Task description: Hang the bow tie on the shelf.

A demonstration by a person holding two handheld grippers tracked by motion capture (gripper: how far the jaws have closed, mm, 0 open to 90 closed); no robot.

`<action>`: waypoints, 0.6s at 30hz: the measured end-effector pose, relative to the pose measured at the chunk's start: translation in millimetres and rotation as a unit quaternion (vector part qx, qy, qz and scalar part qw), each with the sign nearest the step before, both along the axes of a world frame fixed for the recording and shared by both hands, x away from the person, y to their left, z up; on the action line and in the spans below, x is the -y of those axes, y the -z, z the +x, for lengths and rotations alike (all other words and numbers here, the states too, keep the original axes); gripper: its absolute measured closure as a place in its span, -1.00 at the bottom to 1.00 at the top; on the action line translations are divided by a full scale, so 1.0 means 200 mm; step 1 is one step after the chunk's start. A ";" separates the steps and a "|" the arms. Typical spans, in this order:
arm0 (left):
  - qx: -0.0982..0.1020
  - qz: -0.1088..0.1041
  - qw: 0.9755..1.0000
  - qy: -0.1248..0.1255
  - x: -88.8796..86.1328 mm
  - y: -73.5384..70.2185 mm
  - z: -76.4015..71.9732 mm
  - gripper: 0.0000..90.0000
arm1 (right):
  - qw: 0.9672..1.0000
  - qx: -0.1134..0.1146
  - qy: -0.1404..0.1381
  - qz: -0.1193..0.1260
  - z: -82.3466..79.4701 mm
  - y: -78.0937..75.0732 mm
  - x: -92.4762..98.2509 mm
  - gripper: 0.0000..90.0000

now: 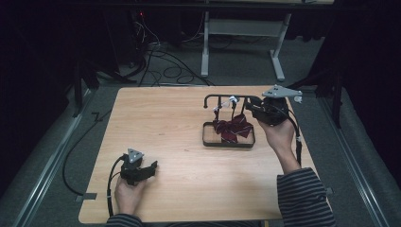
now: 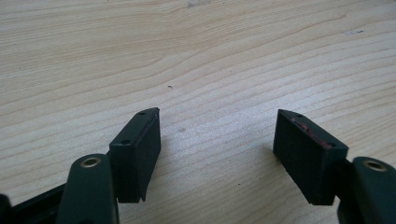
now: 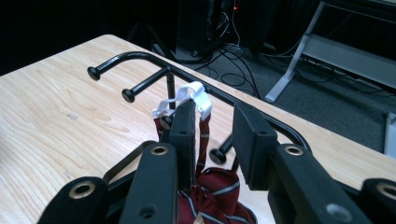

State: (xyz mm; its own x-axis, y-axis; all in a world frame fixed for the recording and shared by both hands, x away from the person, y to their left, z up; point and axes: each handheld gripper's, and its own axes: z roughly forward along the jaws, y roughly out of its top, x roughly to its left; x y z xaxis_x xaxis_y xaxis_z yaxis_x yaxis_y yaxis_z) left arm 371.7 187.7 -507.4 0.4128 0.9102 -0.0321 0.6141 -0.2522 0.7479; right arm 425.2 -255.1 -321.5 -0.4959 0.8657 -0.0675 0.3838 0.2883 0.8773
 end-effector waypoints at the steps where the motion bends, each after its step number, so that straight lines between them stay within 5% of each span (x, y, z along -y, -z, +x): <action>1: 0.000 0.000 1.000 0.000 0.00 0.00 0.00 -0.27 | 1.000 -0.001 0.003 0.003 -0.01 0.00 0.01 0.62; 18: 0.000 0.000 1.000 0.000 0.00 0.00 0.00 -0.28 | 1.000 -0.002 0.020 0.023 -0.15 0.10 0.15 0.64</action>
State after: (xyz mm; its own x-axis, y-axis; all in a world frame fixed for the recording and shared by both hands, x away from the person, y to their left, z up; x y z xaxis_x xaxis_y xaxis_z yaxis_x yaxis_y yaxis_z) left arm 371.7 187.5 -507.4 0.4124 0.9105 -0.0312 0.6136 -0.2523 0.7482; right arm 395.9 -285.4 -341.4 -0.4608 0.8871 -0.0263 0.3971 0.2325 0.8878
